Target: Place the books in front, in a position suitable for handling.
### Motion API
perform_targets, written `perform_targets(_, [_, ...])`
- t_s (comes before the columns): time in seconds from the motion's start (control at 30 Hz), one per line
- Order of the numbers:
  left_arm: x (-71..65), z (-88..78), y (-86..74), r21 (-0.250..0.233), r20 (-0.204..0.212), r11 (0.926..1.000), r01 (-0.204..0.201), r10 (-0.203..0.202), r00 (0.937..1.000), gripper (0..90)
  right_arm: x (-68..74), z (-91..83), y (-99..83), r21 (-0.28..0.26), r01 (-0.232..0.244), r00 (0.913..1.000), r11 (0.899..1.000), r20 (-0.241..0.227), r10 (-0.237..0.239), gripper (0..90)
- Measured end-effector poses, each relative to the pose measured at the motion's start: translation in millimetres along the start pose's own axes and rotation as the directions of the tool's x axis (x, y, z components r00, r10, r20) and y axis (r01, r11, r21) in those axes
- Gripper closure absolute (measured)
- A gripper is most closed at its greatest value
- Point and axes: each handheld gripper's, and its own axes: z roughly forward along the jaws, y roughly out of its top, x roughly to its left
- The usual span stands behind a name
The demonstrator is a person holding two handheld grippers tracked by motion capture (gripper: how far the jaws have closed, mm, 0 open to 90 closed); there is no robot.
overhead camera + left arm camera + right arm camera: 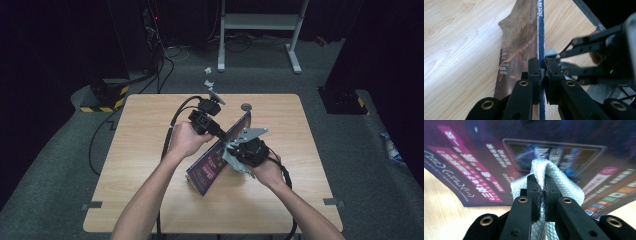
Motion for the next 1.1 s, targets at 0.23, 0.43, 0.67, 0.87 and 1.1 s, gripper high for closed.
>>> perform_targets(0.23, [-3.1,3.5,3.4,0.002,-0.014,1.0000,-0.005,0.005,0.9999,84.5,37.3,-8.0,14.9,-0.026,0.132,0.9889,0.991,-0.065,-0.133,85.5])
perform_targets(0.43, [-4.6,2.6,3.2,0.006,-0.030,0.9998,-0.020,0.020,0.9994,84.4,17.4,-18.5,17.4,-0.053,0.071,0.9969,0.996,-0.029,-0.073,85.5])
perform_targets(0.67, [-5.8,6.3,5.8,0.012,-0.039,0.9998,-0.014,0.015,0.9991,84.5,16.9,-24.7,20.0,-0.072,0.055,0.9984,0.996,-0.011,-0.056,85.5])
perform_targets(0.87, [-5.2,8.7,3.1,0.023,-0.063,0.9997,-0.010,0.012,0.9980,84.5,35.9,-18.3,25.2,-0.076,0.119,0.9910,0.990,-0.054,-0.123,85.5])
perform_targets(1.1, [-6.2,7.2,4.5,0.005,-0.059,1.0000,0.000,0.000,0.9983,84.5,27.2,-21.5,21.2,-0.100,0.043,0.9982,0.994,-0.036,-0.047,85.4])
